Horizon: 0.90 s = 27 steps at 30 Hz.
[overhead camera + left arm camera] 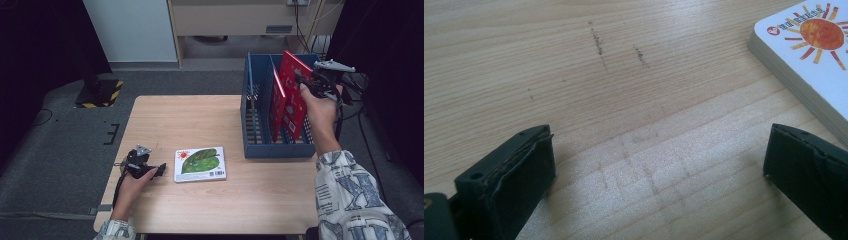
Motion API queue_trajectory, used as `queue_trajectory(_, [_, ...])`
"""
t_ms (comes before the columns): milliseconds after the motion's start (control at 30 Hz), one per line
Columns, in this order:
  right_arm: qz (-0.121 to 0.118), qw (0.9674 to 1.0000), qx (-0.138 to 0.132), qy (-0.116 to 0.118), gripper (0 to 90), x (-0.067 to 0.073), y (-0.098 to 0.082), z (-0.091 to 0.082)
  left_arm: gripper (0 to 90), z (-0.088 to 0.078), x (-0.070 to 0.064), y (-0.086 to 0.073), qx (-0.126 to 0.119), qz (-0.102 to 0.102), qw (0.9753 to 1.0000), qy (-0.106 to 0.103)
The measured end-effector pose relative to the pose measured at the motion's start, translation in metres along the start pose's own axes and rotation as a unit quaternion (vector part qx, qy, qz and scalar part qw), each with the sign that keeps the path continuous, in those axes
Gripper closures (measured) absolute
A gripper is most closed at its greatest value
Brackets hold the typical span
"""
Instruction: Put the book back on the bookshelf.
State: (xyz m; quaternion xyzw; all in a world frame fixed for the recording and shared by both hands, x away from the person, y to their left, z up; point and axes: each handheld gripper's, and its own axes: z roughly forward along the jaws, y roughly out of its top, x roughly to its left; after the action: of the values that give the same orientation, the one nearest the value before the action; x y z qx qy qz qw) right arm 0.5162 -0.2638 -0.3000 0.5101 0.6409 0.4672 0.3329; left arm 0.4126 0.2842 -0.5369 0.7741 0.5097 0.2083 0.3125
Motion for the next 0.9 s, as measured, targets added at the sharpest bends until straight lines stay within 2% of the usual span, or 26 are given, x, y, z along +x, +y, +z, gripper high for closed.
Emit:
queue_trajectory(367, [0.002, 0.9999, -0.006, -0.008, 79.5, 0.005, -0.005, 0.011, 0.0, 0.000, 0.000, 0.000, 0.000, 0.000, 1.0000, 0.000])
queue_trajectory(900, [0.014, 0.9998, -0.008, -0.015, 79.4, 0.004, -0.024, 0.021, 0.0, 0.001, 0.000, 0.001, 0.000, 0.001, 1.0000, -0.001])
